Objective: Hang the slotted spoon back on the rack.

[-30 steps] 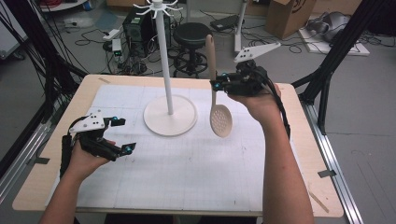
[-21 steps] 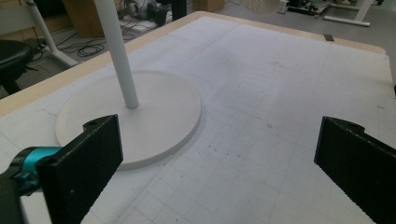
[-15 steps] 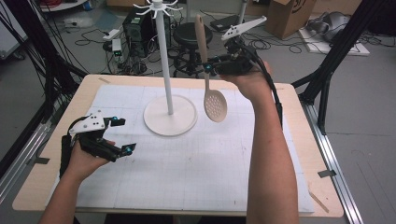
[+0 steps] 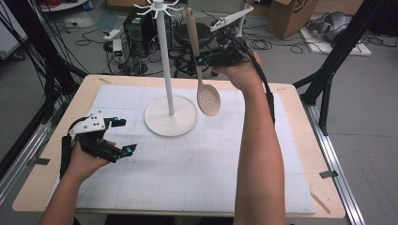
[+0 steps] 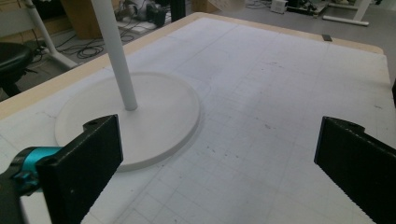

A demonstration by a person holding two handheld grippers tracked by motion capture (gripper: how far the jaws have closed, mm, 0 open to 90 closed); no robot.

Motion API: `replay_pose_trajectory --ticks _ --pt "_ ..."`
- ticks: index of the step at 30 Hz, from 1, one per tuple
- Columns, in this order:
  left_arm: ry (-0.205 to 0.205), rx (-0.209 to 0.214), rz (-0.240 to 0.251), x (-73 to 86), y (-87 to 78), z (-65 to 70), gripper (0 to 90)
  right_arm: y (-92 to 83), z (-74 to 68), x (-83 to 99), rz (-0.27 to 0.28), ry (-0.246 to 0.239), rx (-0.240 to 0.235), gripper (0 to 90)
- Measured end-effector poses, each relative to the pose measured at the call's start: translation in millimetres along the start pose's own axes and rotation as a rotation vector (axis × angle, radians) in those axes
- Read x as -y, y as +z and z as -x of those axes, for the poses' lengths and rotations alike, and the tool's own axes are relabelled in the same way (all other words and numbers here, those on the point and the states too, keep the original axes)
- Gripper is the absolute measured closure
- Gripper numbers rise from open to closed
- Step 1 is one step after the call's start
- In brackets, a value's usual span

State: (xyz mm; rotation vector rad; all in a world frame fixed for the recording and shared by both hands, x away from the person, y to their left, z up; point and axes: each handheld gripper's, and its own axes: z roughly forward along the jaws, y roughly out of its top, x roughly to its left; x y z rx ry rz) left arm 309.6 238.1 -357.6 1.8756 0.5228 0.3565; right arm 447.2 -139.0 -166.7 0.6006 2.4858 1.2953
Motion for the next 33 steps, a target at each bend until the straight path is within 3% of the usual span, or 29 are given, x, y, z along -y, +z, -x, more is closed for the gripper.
replay_pose_trajectory --ticks 10,16,33 --pt "0.003 0.004 -0.012 1.2 3.0 0.5 1.7 8.1 6.1 -10.6 -0.024 0.002 0.003 76.3" --pt "0.003 0.004 -0.014 1.5 2.8 0.0 1.7 12.6 14.2 -8.0 -0.032 0.024 0.004 76.3" --pt "-0.008 0.0 -0.013 3.1 2.0 -2.6 1.7 24.4 17.5 -15.8 -0.035 0.01 -0.026 76.3"
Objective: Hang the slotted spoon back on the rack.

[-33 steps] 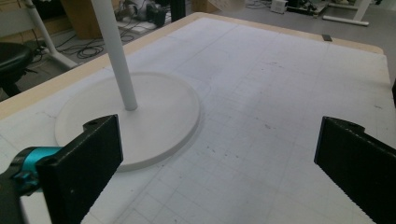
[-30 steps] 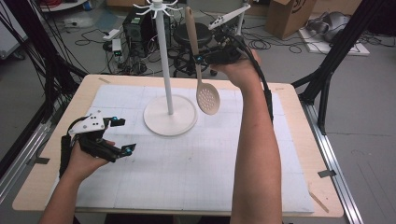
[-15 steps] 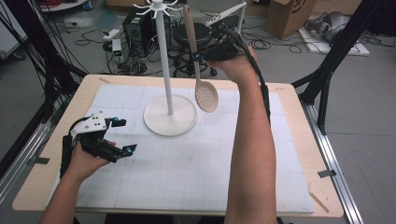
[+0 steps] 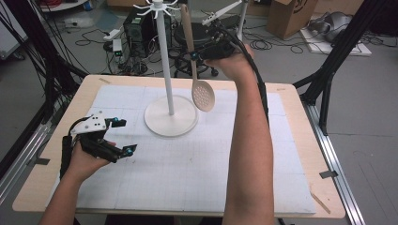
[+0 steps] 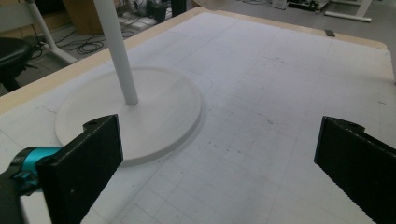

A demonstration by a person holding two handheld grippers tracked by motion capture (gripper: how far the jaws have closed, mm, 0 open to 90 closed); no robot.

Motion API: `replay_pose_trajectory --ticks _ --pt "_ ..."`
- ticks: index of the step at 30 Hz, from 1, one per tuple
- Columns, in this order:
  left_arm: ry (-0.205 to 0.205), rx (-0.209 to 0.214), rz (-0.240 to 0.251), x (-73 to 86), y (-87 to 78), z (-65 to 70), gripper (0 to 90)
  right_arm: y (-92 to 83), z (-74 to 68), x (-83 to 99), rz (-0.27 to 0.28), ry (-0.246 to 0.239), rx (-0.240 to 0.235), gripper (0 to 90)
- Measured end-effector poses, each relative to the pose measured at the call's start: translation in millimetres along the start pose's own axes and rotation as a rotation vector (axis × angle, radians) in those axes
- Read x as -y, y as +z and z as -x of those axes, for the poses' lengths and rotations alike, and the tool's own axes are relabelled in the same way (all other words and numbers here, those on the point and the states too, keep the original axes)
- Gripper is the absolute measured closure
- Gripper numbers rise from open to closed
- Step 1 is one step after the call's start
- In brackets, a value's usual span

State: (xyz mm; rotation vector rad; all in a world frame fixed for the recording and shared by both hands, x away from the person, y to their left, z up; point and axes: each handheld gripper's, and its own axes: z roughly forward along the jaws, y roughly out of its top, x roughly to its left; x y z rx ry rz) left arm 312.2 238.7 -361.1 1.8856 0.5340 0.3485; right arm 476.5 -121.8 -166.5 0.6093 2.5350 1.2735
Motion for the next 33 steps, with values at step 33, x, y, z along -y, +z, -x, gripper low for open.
replay_pose_trajectory --ticks 33 --pt "-0.002 -0.006 0.002 1.7 -3.4 -1.8 1.7 5.1 -5.0 -3.0 -0.01 -0.005 -0.017 76.2"
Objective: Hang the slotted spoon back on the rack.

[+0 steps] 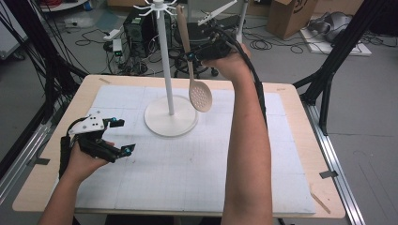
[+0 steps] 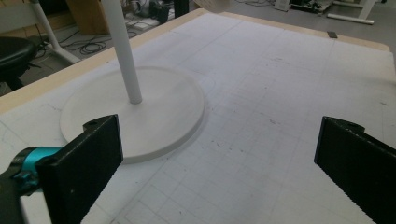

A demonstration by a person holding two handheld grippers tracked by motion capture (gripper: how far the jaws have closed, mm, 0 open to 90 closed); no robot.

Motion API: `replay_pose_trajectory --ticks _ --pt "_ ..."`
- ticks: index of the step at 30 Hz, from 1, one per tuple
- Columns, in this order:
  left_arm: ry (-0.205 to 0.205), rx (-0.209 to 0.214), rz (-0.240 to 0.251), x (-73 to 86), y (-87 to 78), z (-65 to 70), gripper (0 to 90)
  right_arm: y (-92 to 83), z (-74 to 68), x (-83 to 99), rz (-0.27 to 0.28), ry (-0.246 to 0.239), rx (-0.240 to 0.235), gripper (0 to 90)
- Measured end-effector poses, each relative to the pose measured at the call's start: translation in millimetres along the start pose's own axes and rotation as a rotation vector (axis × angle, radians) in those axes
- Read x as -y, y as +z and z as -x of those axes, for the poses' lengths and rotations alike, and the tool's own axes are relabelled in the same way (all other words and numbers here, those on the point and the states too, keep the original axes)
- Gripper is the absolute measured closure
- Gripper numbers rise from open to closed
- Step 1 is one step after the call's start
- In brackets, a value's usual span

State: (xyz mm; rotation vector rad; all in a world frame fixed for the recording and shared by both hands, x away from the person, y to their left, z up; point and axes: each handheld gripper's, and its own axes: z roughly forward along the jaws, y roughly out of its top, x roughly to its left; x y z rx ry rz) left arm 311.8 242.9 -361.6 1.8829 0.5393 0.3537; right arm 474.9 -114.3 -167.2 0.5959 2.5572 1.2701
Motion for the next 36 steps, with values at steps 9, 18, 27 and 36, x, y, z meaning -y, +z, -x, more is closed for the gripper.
replay_pose_trajectory --ticks 9,18,27,36 --pt "0.001 -0.003 -0.001 0.0 1.4 1.4 1.7 -15.1 -15.0 0.4 0.011 -0.04 0.0 76.3" --pt "0.006 -0.003 0.003 -1.6 0.7 3.0 1.7 -22.1 -22.5 1.1 0.009 -0.047 0.002 76.3" --pt "0.004 -0.002 0.008 -1.7 -0.1 2.7 1.7 -9.3 -24.7 -0.6 -0.027 -0.048 0.008 76.3" --pt "0.004 0.0 0.01 -1.6 -1.3 1.6 1.7 -0.2 -20.3 -3.7 -0.04 -0.031 0.023 76.2"
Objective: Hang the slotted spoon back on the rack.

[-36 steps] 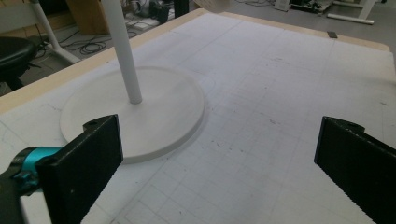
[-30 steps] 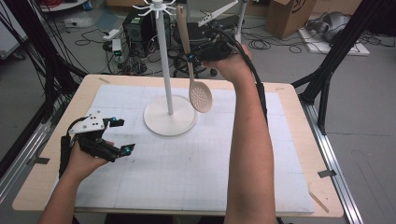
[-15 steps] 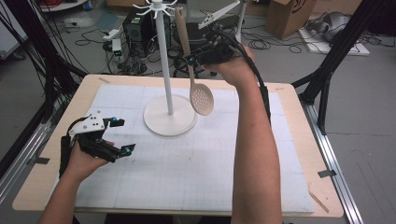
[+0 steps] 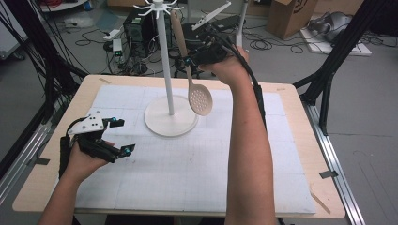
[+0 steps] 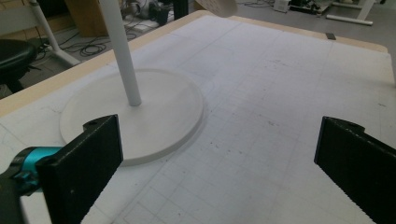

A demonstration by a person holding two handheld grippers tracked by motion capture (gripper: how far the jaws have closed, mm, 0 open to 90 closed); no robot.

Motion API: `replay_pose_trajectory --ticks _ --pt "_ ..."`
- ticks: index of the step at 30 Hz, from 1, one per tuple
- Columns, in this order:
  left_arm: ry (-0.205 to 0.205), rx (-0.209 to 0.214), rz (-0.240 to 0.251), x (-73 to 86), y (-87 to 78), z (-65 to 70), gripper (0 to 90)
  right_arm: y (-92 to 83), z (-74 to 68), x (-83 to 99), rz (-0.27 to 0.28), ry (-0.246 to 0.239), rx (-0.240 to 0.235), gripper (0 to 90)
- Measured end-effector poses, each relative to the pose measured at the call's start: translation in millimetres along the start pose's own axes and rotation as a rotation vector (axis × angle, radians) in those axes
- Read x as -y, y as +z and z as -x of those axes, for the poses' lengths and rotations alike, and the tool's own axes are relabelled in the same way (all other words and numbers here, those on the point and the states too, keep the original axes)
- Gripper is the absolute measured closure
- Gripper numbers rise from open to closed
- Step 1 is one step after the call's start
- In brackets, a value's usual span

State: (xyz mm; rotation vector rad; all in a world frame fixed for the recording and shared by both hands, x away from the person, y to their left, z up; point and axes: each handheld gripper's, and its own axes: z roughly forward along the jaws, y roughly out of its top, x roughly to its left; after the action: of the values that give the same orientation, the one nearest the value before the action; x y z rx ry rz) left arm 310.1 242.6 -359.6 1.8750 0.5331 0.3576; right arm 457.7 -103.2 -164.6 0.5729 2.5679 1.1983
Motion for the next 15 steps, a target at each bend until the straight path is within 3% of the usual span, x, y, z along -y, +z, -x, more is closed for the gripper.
replay_pose_trajectory --ticks 15 --pt "0.0 -0.003 0.002 0.1 -0.9 -0.3 1.7 12.6 4.6 0.1 0.01 0.03 -0.013 75.6"
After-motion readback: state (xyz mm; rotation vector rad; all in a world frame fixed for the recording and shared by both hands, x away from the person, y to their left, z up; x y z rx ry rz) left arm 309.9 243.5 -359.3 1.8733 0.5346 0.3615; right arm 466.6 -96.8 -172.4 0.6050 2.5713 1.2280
